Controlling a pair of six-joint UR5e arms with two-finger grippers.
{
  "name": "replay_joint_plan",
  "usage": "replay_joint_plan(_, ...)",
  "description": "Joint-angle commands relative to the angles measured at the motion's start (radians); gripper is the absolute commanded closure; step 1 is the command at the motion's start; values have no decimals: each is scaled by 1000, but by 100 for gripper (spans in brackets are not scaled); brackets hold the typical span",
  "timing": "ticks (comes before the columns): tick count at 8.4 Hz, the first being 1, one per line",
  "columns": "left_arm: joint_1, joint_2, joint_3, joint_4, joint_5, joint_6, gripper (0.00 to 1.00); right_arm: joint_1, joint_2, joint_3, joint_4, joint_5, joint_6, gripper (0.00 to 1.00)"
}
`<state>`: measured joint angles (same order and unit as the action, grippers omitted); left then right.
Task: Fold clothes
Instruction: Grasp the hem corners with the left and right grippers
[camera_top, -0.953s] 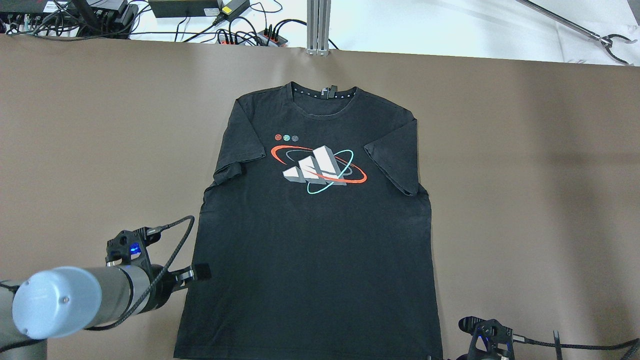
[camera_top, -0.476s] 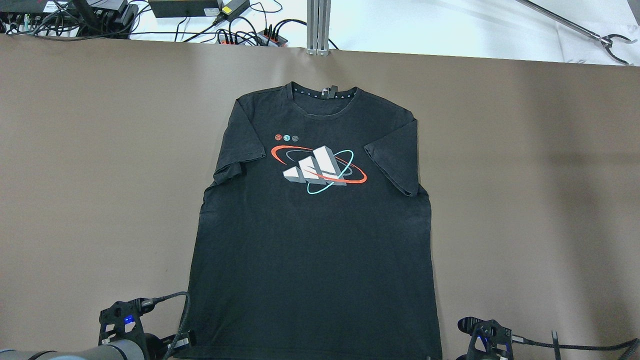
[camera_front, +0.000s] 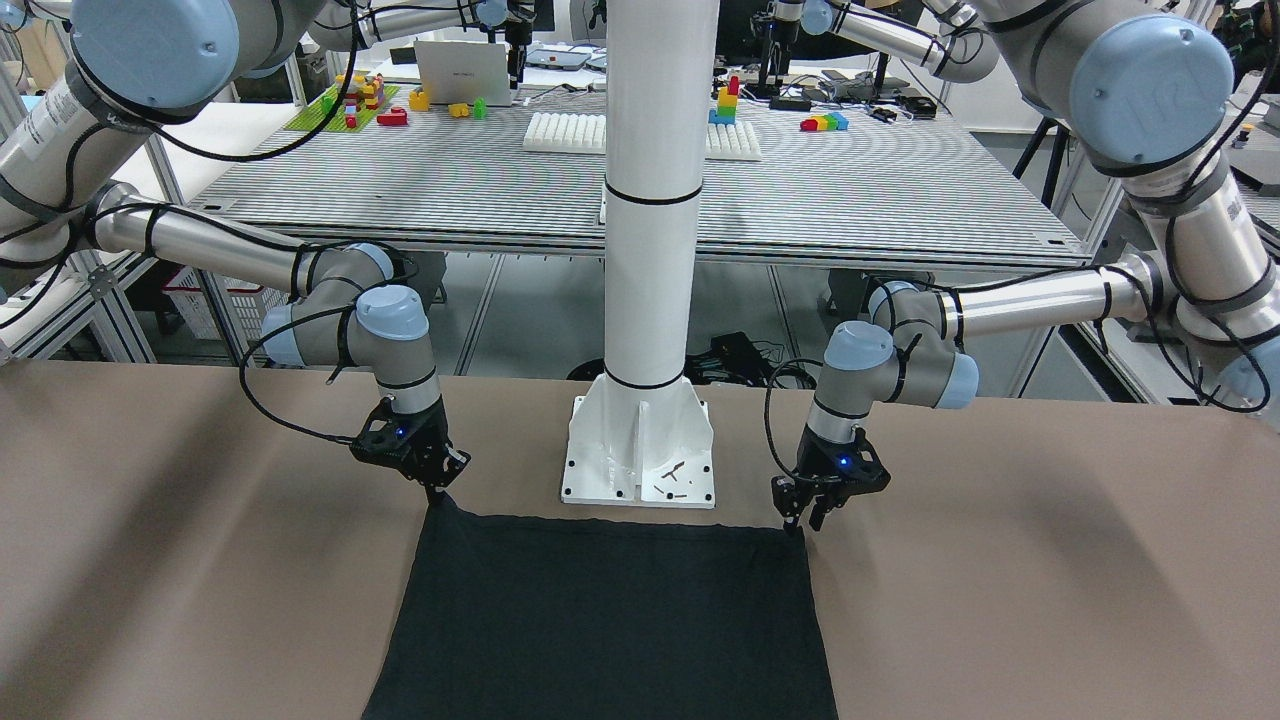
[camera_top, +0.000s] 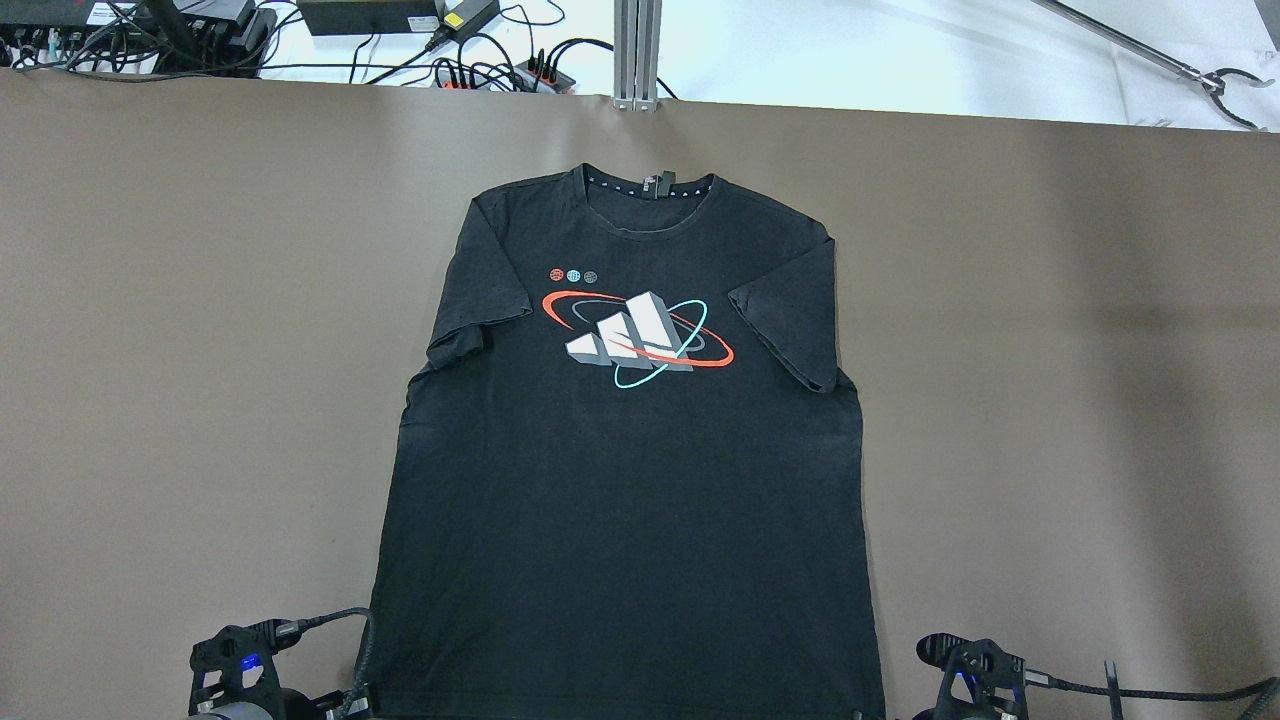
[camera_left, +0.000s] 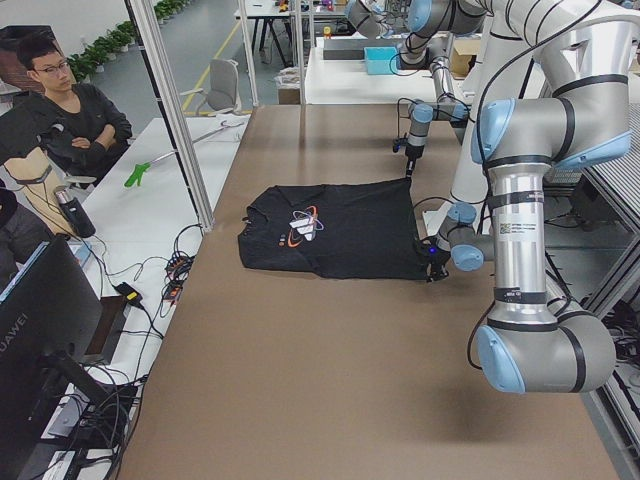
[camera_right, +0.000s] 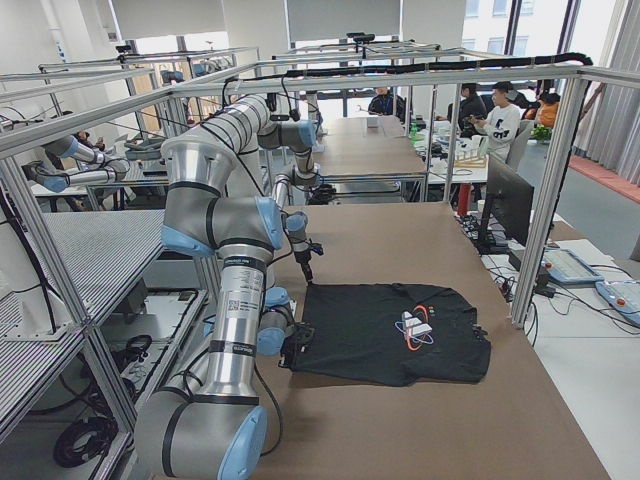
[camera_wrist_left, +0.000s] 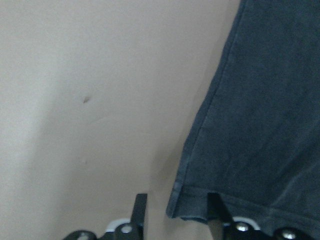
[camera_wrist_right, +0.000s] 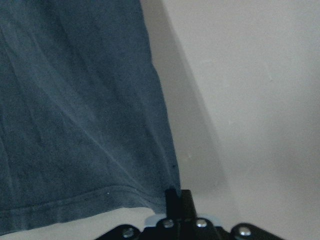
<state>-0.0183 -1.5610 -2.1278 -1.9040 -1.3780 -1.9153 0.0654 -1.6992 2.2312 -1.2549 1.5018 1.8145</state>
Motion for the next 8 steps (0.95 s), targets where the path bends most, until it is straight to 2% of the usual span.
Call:
replay_joint_plan(1,3,-17,19,-1,-1,-1,55,1,-4,-1,-1,0,0,100)
replay_joint_plan(2,1,-36,20,0,0,-1,67,-1,-4,-2,-1,0,0,100)
replay_joint_plan(3,0,-36,14,0,-6,1,90,1,-5,-2,-3,0,0,100)
replay_joint_plan(4,-9,-30,3,0,-9,7,100,1,-5,-2,-3,0,0,100)
replay_joint_plan(8,-25,-17,-20,3,-13,30,100,4,-7,-2,-3,0,0,100)
